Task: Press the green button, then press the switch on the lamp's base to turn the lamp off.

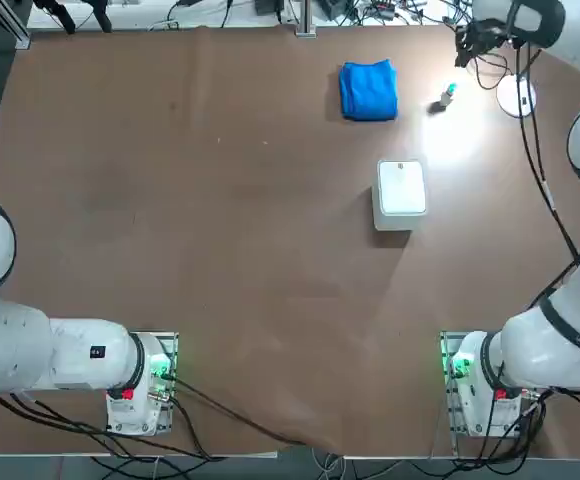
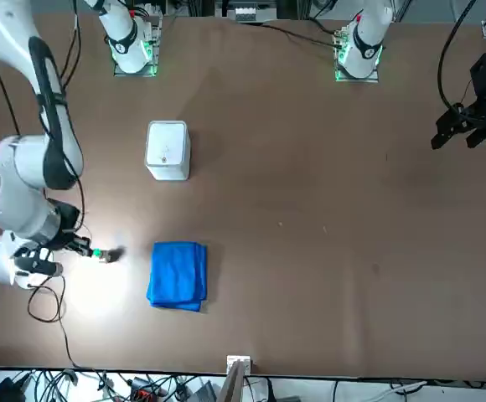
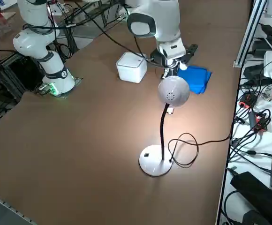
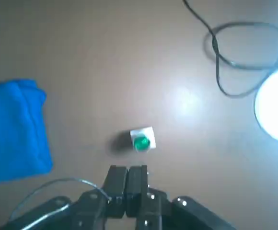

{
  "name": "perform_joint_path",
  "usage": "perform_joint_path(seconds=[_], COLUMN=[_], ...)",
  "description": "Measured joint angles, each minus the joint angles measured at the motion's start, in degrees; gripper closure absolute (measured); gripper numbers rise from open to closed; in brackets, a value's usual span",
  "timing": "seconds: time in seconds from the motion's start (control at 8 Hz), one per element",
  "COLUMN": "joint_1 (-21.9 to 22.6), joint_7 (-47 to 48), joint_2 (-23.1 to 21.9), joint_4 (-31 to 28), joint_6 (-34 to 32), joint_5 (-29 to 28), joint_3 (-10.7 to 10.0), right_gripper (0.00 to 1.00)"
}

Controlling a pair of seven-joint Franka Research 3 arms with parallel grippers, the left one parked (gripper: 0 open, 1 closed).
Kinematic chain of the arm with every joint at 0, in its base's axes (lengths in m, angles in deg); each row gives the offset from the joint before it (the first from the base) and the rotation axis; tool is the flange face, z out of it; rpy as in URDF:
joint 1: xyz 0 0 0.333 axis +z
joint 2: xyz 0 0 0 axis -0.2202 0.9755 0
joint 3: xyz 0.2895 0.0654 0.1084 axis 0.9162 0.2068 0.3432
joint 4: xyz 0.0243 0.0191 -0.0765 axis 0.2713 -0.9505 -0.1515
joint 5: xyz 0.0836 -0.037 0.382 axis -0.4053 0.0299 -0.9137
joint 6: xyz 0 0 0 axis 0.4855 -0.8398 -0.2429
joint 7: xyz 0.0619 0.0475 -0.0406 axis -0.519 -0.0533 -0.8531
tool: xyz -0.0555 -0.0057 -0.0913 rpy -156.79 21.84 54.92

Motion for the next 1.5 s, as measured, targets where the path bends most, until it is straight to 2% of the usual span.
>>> perform_joint_path(seconds=[0.25,0.5,0.75,0.88,1.12,1.25,1.5], joint_1=[-0.6,-4.0,-10.5,-13.6,-18.5,-20.7,-22.4], joint_7=[0.1,-1.6,-9.8,-13.3,-19.4,-21.5,-23.6], joint_2=[-7.0,-13.4,-16.1,-16.0,-14.2,-12.4,-7.3], joint_4=[-0.9,-6.0,-9.8,-11.5,-17.9,-20.6,-21.8], joint_6=[-13.7,-16.3,-15.4,-12.9,-1.1,5.1,17.4], joint_5=[0.2,2.0,2.6,2.6,2.6,1.8,-0.8], joint_3=[-0.4,-0.8,-1.1,-1.2,-1.2,-1.2,-1.1], right_gripper=[0.99,0.99,0.99,0.99,0.99,0.99,0.99])
